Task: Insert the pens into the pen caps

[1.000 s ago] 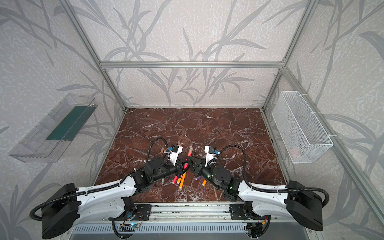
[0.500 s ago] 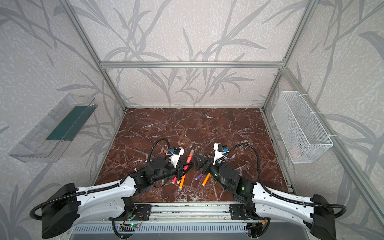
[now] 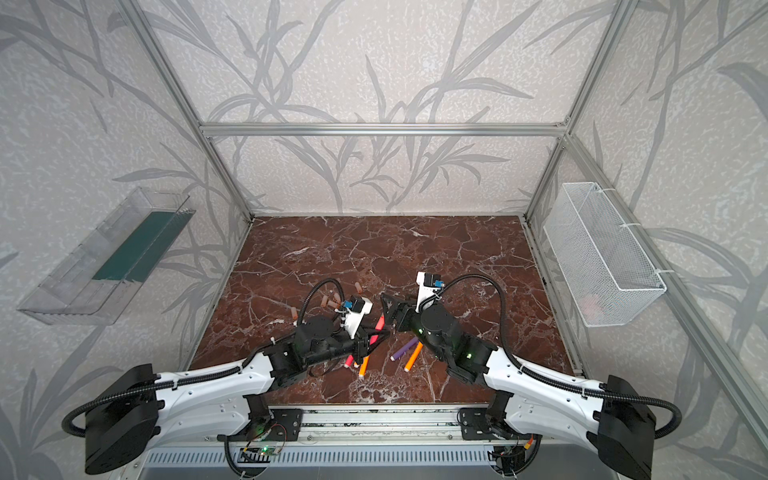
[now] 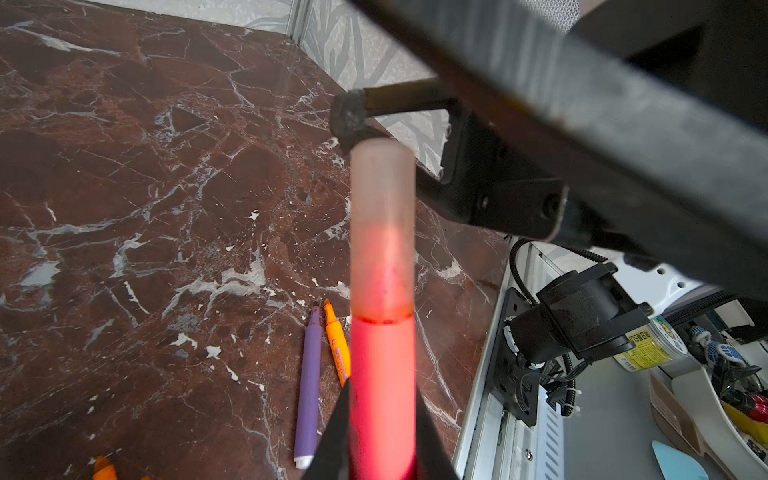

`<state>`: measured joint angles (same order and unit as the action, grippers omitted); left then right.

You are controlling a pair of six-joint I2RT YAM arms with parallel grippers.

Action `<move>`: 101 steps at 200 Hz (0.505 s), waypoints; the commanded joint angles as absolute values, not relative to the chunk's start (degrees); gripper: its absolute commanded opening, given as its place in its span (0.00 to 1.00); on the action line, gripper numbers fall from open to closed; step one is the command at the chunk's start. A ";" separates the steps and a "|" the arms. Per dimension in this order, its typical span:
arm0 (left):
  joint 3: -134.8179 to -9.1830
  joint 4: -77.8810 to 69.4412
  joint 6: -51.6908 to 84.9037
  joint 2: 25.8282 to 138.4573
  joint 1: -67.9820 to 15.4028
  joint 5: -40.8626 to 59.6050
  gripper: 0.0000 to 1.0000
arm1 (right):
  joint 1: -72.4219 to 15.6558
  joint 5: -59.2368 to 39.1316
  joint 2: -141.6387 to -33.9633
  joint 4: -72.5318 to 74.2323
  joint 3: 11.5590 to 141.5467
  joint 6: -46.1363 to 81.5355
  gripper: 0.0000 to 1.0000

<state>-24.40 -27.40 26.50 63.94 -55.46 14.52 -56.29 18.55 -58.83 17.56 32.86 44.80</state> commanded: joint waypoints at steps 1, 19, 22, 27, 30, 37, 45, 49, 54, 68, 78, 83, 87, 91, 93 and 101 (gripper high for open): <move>-26.19 -28.11 25.34 64.09 -55.73 15.28 0.00 | -55.83 15.97 -60.60 18.18 35.72 45.09 0.69; -26.19 -28.13 25.30 64.19 -55.72 15.22 0.00 | -55.55 14.42 -62.26 19.01 36.48 45.49 0.64; -26.27 -28.13 25.20 64.12 -55.72 15.19 0.00 | -55.53 14.12 -62.62 19.06 36.64 45.63 0.64; -26.30 -28.13 25.22 64.16 -55.72 15.12 0.00 | -55.55 13.78 -63.08 19.28 36.80 45.78 0.62; -26.28 -28.13 25.15 64.23 -55.72 15.12 0.00 | -55.54 13.51 -63.37 19.41 36.90 45.93 0.61; -26.28 -28.13 25.09 64.25 -55.72 15.04 0.00 | -55.54 12.92 -63.98 19.67 37.16 46.26 0.57; -26.30 -28.19 25.06 64.25 -55.72 14.96 0.00 | -55.52 12.21 -64.61 19.94 37.33 46.72 0.52; -26.29 -28.18 25.06 64.37 -55.72 14.94 0.00 | -55.50 11.90 -64.89 20.02 37.38 46.84 0.51; -26.28 -28.29 25.11 64.35 -55.69 14.93 0.00 | -55.53 11.36 -65.24 20.12 37.46 46.97 0.49; -26.44 -28.38 25.12 64.55 -55.72 14.76 0.00 | -55.50 10.18 -66.27 20.04 37.97 47.28 0.38; -26.54 -28.45 25.13 64.64 -55.72 14.58 0.00 | -55.54 9.42 -66.85 19.95 38.29 47.59 0.27; -26.54 -28.47 25.13 64.68 -55.72 14.39 0.00 | -55.55 9.06 -67.03 19.87 38.32 47.57 0.21; -26.54 -28.55 25.06 64.69 -55.72 14.10 0.00 | -55.54 8.71 -67.19 19.86 38.32 47.56 0.16; -26.54 -28.65 25.05 64.69 -55.72 14.00 0.00 | -55.55 8.52 -67.28 19.76 38.32 47.47 0.12; -26.54 -28.65 25.05 64.69 -55.72 13.80 0.00 | -55.52 8.38 -67.32 19.77 38.29 47.39 0.09; -26.67 -28.50 25.14 64.69 -55.72 13.03 0.00 | -55.55 8.02 -67.41 19.69 38.03 47.35 0.02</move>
